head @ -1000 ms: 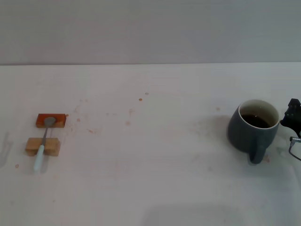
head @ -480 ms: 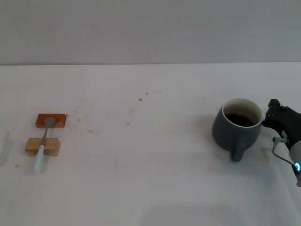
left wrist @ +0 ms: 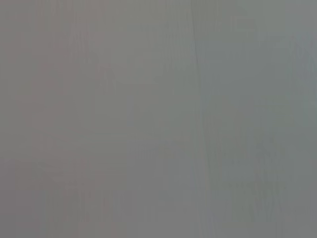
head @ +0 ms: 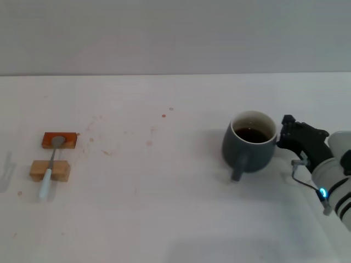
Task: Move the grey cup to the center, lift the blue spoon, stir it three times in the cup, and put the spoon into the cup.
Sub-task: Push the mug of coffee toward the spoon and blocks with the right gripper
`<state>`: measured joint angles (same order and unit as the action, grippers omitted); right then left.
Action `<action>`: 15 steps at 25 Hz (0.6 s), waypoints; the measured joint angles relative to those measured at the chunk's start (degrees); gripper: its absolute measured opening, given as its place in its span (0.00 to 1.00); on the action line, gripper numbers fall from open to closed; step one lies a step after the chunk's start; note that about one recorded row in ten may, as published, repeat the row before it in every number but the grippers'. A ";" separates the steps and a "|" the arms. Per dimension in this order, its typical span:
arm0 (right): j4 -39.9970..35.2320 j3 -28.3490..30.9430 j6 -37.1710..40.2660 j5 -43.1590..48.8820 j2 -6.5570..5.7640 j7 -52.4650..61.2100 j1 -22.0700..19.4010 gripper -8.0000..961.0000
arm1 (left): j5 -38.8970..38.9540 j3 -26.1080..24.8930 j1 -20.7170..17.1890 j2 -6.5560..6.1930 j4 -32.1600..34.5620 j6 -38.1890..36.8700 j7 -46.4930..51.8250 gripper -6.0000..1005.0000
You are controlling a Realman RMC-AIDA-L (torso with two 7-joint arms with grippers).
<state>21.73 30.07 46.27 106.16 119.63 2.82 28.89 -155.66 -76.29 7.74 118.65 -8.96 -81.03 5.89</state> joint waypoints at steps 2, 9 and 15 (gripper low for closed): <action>0.98 -1.12 -0.10 0.00 0.03 0.00 0.44 0.01 | 0.00 0.00 0.00 0.00 0.00 0.00 0.00 0.81; 3.63 -3.68 -1.51 0.00 0.07 0.00 1.88 0.01 | 0.00 -0.09 0.00 -0.02 -0.04 -0.01 0.00 0.81; 4.98 -5.05 -2.38 0.00 0.08 0.00 2.85 0.01 | 0.00 -0.09 0.00 -0.09 -0.41 -0.05 0.00 0.81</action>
<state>26.71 25.01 43.89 106.16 119.71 2.81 31.74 -155.66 -76.38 7.73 118.56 -9.38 -81.08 5.89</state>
